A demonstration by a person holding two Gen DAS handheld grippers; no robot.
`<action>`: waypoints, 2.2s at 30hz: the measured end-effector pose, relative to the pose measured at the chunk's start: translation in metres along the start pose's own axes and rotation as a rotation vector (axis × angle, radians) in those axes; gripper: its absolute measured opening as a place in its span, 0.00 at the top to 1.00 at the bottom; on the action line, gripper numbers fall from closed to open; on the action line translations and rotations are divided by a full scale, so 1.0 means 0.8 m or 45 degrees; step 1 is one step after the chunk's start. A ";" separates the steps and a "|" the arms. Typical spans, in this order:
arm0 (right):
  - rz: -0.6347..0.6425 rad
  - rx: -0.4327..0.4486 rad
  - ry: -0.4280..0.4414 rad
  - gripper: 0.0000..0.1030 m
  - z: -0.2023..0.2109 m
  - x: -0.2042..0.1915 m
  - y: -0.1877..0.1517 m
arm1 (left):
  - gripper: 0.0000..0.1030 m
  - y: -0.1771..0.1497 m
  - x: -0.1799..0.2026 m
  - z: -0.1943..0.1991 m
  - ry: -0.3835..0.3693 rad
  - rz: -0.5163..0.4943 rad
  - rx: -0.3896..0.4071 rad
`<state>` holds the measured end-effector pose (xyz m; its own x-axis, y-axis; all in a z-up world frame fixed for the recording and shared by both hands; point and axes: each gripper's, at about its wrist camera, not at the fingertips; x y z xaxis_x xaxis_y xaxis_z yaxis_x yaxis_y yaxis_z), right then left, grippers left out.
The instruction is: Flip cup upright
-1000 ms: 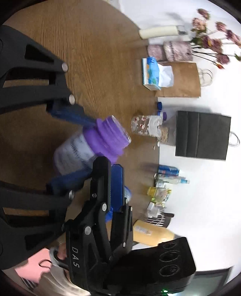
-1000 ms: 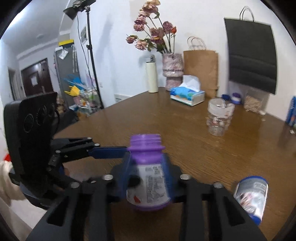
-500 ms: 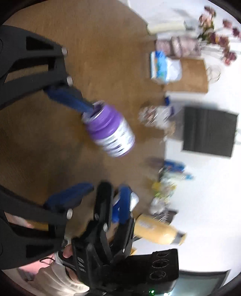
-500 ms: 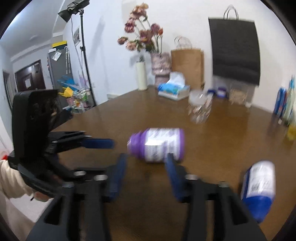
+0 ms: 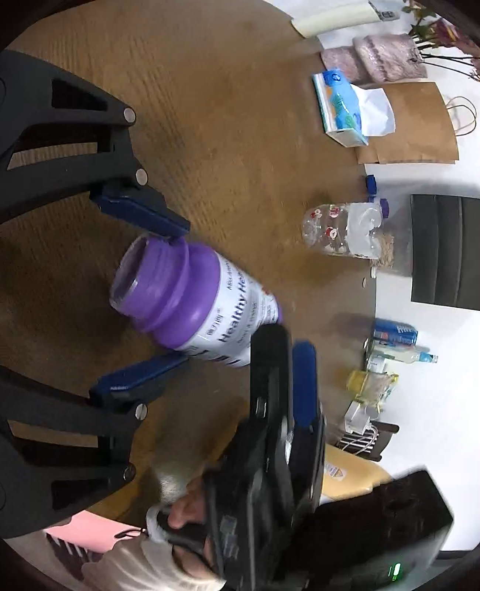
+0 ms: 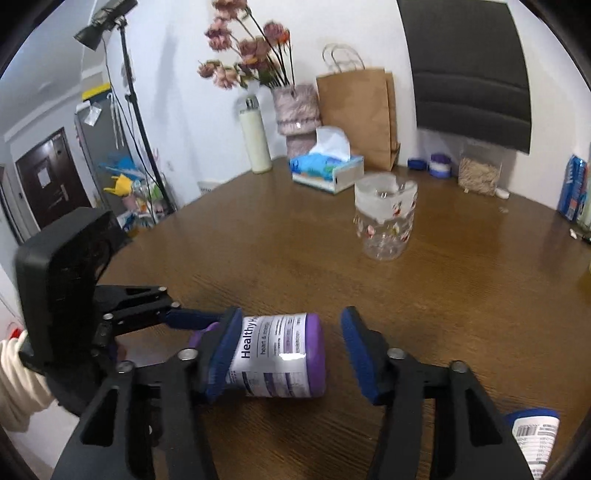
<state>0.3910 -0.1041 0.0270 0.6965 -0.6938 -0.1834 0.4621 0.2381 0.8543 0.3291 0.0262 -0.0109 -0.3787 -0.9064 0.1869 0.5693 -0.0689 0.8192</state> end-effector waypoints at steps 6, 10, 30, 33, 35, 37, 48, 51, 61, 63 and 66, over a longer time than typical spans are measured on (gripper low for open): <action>-0.050 -0.049 0.001 0.56 -0.016 0.006 -0.003 | 0.41 -0.005 -0.022 0.020 0.026 0.013 0.019; 0.033 -0.170 0.071 0.57 -0.015 -0.023 -0.014 | 0.42 -0.003 -0.058 0.027 0.108 0.107 0.039; -0.092 -0.038 -0.097 0.56 0.003 -0.027 -0.001 | 0.24 -0.009 0.013 0.084 -0.167 0.006 0.148; -0.135 -0.014 -0.111 0.56 0.030 -0.027 -0.014 | 0.25 -0.004 -0.018 0.080 -0.089 0.073 0.163; -0.178 -0.030 -0.105 0.52 0.034 -0.025 -0.021 | 0.27 0.006 -0.041 0.064 -0.017 0.149 0.156; -0.210 -0.059 -0.145 0.41 0.025 -0.025 -0.027 | 0.30 0.021 -0.056 0.050 -0.003 0.229 0.178; -0.094 -0.105 -0.161 0.38 -0.026 -0.060 -0.026 | 0.39 0.042 -0.042 0.004 -0.023 0.212 0.094; -0.010 -0.123 0.004 0.40 -0.027 -0.085 -0.030 | 0.48 0.038 -0.051 -0.002 -0.010 0.229 0.056; 0.185 -0.132 -0.107 0.39 0.000 -0.100 -0.043 | 0.66 0.012 -0.064 0.038 0.100 0.250 0.065; 0.161 -0.118 -0.125 0.39 0.005 -0.092 -0.041 | 0.66 0.010 -0.062 0.044 0.107 0.245 0.072; 0.151 -0.090 -0.201 0.39 0.011 -0.082 -0.037 | 0.66 0.008 -0.055 0.049 0.114 0.225 0.059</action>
<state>0.3270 -0.0717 0.0179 0.6561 -0.7547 0.0002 0.4230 0.3680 0.8280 0.3211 0.0821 0.0073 -0.2081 -0.9364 0.2825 0.5860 0.1118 0.8026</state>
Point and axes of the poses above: each gripper's, at about its wrist camera, not at the fingertips, and z roughly against the way its jaws point, x to its right, y to its top, and after that the axes turned 12 degrees about x, right-handed
